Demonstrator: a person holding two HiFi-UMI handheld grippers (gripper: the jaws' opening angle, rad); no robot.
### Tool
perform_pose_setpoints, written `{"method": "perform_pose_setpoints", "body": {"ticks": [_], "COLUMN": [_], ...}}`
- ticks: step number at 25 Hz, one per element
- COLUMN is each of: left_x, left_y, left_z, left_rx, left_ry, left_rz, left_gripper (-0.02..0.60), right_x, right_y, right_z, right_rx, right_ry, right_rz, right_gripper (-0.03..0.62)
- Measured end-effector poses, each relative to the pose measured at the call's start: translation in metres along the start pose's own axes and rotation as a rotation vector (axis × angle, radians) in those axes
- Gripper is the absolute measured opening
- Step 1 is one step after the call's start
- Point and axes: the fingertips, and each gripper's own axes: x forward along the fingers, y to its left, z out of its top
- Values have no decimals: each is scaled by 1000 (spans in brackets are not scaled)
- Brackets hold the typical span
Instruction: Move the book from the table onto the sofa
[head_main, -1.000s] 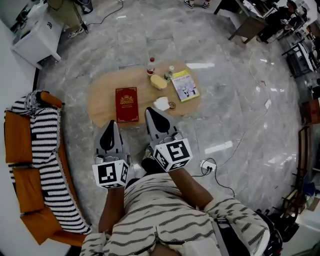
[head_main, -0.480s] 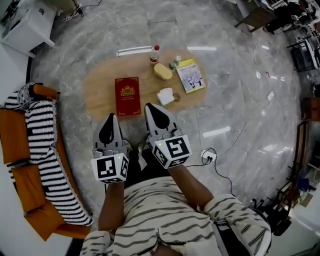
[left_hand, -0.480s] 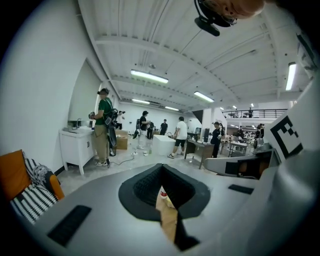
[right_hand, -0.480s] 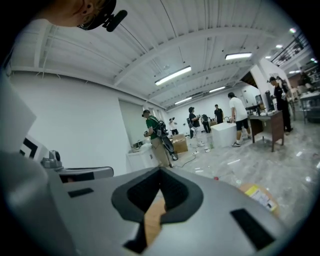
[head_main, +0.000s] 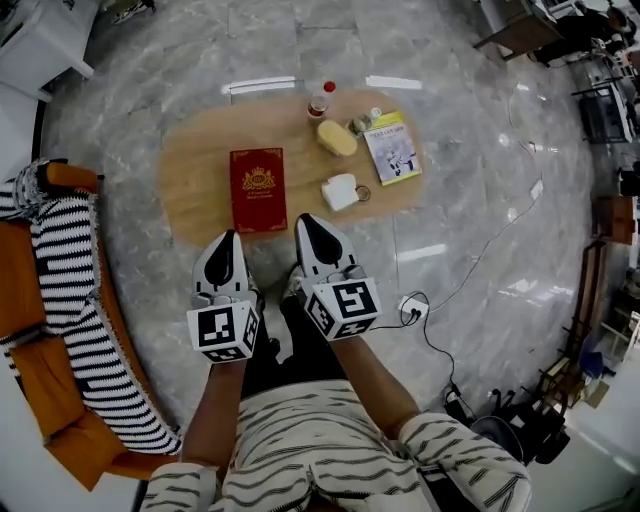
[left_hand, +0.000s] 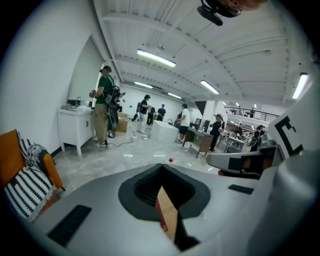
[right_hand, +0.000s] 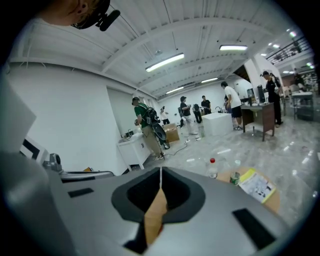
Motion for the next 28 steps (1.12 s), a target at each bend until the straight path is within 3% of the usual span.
{"method": "perform_pose_setpoints", "body": {"ticks": [13, 28], "left_x": [45, 89], "left_y": [49, 74], "left_z": [-82, -187], "left_rx": [-56, -156], "left_ry": [135, 296], "left_rz": [-22, -55], "left_gripper": [8, 163], "right_x": [57, 102], "right_y": [-13, -47], "right_z": [-88, -198], "right_rx": [88, 193], "right_ry": [98, 277], "right_rz": [-71, -87], "right_gripper": [13, 190]}}
